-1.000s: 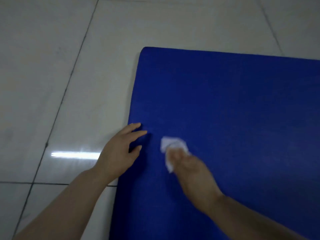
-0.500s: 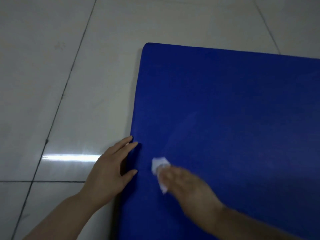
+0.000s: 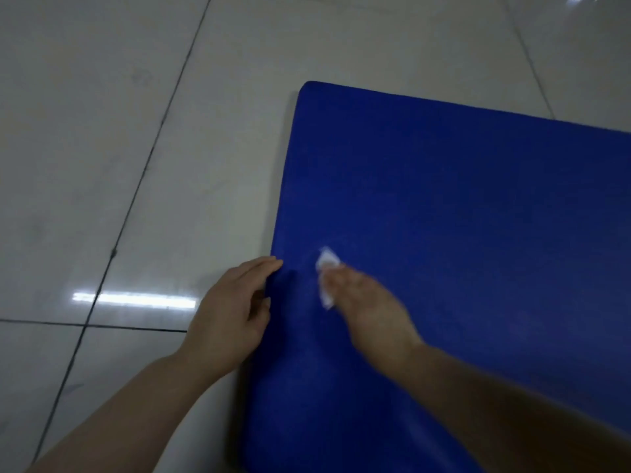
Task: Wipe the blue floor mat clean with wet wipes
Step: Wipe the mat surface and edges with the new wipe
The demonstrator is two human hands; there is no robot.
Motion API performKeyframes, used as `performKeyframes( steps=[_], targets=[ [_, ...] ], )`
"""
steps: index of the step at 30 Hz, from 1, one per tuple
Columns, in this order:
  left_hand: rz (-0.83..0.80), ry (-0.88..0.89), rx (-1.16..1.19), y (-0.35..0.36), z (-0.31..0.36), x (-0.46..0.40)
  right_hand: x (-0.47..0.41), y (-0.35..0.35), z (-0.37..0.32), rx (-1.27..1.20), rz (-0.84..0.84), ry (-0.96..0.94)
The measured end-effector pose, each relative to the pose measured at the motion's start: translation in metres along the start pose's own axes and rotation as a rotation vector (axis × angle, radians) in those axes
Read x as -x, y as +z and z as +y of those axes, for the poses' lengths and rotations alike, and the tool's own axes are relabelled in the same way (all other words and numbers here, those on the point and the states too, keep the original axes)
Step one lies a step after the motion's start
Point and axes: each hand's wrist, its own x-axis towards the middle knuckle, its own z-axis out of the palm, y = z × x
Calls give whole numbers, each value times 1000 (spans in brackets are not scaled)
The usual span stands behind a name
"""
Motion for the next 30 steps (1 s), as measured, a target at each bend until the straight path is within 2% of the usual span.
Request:
performKeyframes(
  steps=[1, 3, 6, 8, 9, 10, 11, 12, 15, 17, 18, 22, 25, 27, 30],
  targets=[
    [-5, 0, 6, 1, 1, 1, -4, -2, 18, -9, 6, 160],
    [-3, -18, 22, 4, 4, 1, -2, -11, 56, -40, 65, 329],
    [8, -32, 27, 8, 7, -3, 17, -18, 85, -73, 181, 442],
    [7, -42, 48, 12, 10, -9, 20, -9, 68, -174, 269, 505],
    [12, -53, 69, 14, 11, -11, 20, -3, 43, -160, 269, 481],
    [22, -63, 85, 15, 12, -14, 27, 10, 19, -101, 280, 351],
    [33, -65, 90, 15, 12, -16, 31, 19, -13, -50, 84, 193],
    [42, -56, 82, 16, 13, -18, 31, 28, -45, -62, -11, 148],
    [43, -36, 63, 18, 15, -21, 37, 42, -81, -128, 77, 127],
    [33, -42, 61, 19, 15, -21, 43, 32, -68, -180, 89, 148],
    [34, -48, 67, 18, 15, -20, 46, 27, -57, -153, 151, 148],
    [61, -70, 115, 15, 16, -16, 69, 14, -1, -200, 177, 370],
    [95, -82, 135, 13, 16, -16, 74, 18, -3, -179, 216, 475],
    [102, -78, 133, 14, 19, -19, 62, 31, -34, -183, 211, 393],
    [75, -4, 78, 16, 24, -23, 50, 52, -93, -265, 160, 88]
  ],
)
